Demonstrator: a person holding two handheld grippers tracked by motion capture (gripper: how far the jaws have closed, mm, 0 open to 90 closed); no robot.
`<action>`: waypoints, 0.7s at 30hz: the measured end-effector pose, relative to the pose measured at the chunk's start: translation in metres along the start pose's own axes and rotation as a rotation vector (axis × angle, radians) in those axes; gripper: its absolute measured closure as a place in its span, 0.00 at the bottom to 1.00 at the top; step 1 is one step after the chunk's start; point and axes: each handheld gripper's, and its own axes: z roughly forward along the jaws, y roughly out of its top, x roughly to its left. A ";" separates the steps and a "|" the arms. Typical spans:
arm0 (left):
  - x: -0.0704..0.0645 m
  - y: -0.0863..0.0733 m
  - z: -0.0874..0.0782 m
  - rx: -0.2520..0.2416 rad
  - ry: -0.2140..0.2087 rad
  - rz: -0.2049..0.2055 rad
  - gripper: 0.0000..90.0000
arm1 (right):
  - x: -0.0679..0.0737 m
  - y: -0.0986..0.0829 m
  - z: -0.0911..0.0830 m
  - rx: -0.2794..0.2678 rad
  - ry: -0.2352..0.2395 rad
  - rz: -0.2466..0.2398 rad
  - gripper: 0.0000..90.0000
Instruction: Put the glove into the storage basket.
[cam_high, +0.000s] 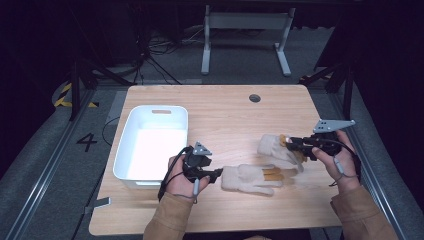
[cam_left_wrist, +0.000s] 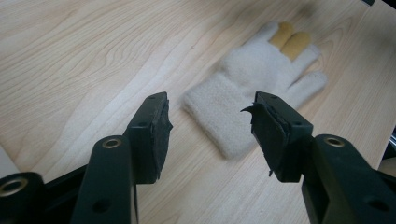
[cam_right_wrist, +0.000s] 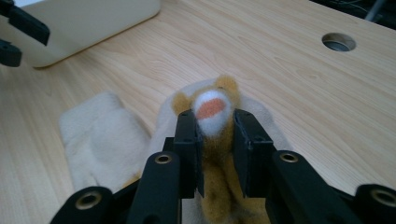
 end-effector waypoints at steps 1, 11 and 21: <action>0.000 0.000 0.000 -0.001 0.000 -0.003 0.53 | 0.002 0.001 0.000 0.001 0.012 -0.009 0.82; 0.001 0.000 -0.002 -0.007 -0.002 -0.002 0.52 | 0.013 0.006 0.003 -0.013 0.087 -0.071 0.82; 0.001 -0.003 -0.005 -0.007 0.006 -0.006 0.51 | 0.028 0.013 0.013 -0.024 0.154 -0.121 0.82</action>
